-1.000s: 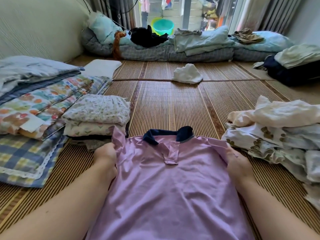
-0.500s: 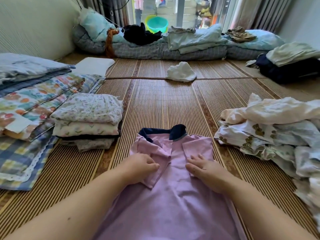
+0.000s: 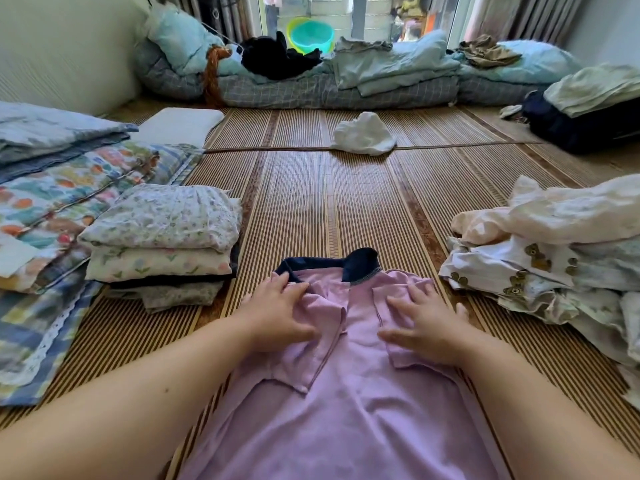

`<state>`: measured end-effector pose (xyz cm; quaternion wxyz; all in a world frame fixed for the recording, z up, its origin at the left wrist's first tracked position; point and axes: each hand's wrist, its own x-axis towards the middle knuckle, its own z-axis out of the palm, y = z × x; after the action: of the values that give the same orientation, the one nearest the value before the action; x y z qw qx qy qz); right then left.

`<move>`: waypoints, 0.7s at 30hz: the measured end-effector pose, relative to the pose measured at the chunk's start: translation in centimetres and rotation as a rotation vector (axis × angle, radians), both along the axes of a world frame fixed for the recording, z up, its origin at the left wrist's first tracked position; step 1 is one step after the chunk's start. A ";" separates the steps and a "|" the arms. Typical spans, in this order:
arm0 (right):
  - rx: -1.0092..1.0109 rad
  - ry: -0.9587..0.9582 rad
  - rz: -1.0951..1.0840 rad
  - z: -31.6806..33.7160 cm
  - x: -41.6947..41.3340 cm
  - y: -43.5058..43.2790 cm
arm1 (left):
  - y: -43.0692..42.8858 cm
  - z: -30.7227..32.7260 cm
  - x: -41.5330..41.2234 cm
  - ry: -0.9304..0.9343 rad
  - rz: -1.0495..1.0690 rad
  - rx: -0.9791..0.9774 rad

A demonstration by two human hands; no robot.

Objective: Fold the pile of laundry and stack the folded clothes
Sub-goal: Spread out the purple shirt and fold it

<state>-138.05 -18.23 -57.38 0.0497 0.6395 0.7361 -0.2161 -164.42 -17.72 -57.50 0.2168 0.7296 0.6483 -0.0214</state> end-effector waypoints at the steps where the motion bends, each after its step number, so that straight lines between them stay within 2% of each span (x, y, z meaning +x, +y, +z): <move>1: 0.076 0.070 -0.033 0.4 0.0 0.7 | 0.5 0.8 0.0 -0.144 0.069 0.042; 3: 0.248 0.220 -0.122 1.2 -0.1 2.5 | 2.0 2.0 0.1 -0.413 0.222 0.116; 4: 0.294 0.264 -0.155 1.5 -0.4 3.5 | 2.8 2.4 0.3 -0.435 0.257 0.131; 9: 0.289 0.231 -0.395 3.7 -5.2 8.1 | 6.9 3.3 2.3 -0.183 0.300 0.183; 12: 0.102 0.045 -0.435 4.1 -7.3 10.4 | 8.1 3.2 3.0 0.020 0.295 0.108; 14: -0.056 0.072 -0.385 4.4 -7.2 11.0 | 8.6 2.8 2.8 0.101 0.250 0.069; 16: -0.171 0.198 -0.399 4.9 -6.0 10.7 | 9.0 2.5 2.2 0.052 0.226 0.055; 18: -0.167 0.371 -0.469 4.8 -4.0 10.1 | 9.0 2.6 1.5 -0.092 0.206 0.076; 21: -0.301 0.999 -0.639 4.0 -1.6 8.5 | 8.5 2.7 0.5 -0.267 0.194 0.125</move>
<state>-139.62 -9.70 -53.35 -0.2790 0.6360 0.4037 -0.5956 -163.91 -9.24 -54.81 0.2562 0.6721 0.6811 0.1368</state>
